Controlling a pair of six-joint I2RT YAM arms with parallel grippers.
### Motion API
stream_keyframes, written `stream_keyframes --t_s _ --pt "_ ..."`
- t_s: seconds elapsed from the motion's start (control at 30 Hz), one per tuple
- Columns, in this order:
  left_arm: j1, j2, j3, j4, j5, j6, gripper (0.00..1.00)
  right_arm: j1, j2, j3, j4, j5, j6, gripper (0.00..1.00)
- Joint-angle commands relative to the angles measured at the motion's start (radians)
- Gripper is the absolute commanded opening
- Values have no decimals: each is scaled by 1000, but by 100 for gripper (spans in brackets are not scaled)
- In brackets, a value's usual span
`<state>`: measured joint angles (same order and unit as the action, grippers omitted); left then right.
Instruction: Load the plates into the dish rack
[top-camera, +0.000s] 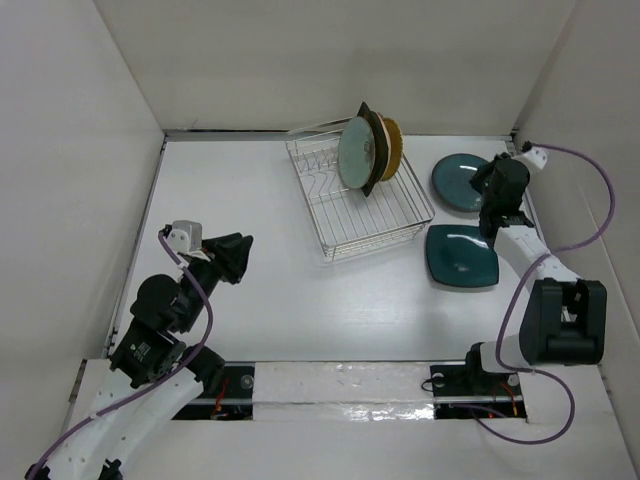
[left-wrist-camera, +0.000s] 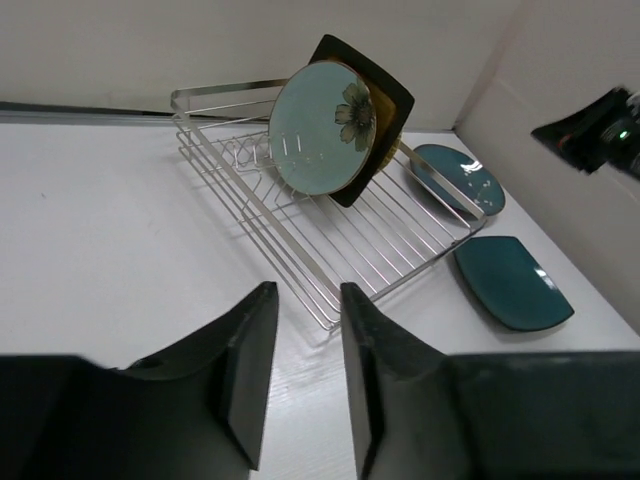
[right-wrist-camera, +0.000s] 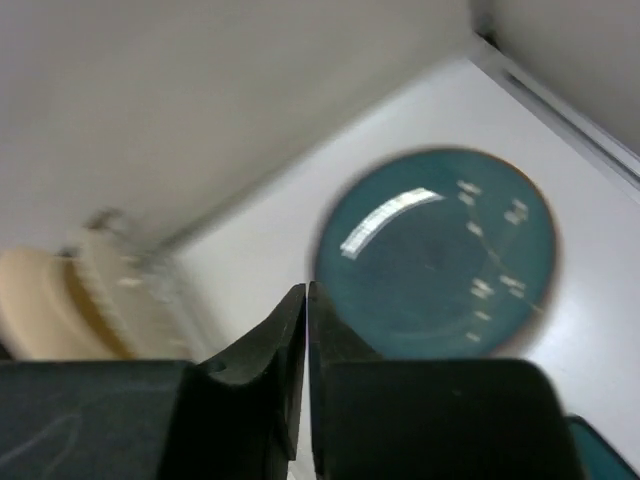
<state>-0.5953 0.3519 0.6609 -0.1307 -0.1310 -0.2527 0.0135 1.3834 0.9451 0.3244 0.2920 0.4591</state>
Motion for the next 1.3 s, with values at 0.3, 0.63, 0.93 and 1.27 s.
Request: stream_keyframes --t_s 0.3,0.63,0.93,1.27 --pt "0 -30 -10 57 59 6 22 -365 328 -45 130 -224 358 69" --pt "0 -16 -12 55 36 9 26 -377 600 124 175 -496 487 57" --pt "0 -7 -14 55 2 13 27 -377 714 159 297 -574 618 0" --pt "0 9 -15 51 -7 13 27 -281 312 63 386 -243 551 0"
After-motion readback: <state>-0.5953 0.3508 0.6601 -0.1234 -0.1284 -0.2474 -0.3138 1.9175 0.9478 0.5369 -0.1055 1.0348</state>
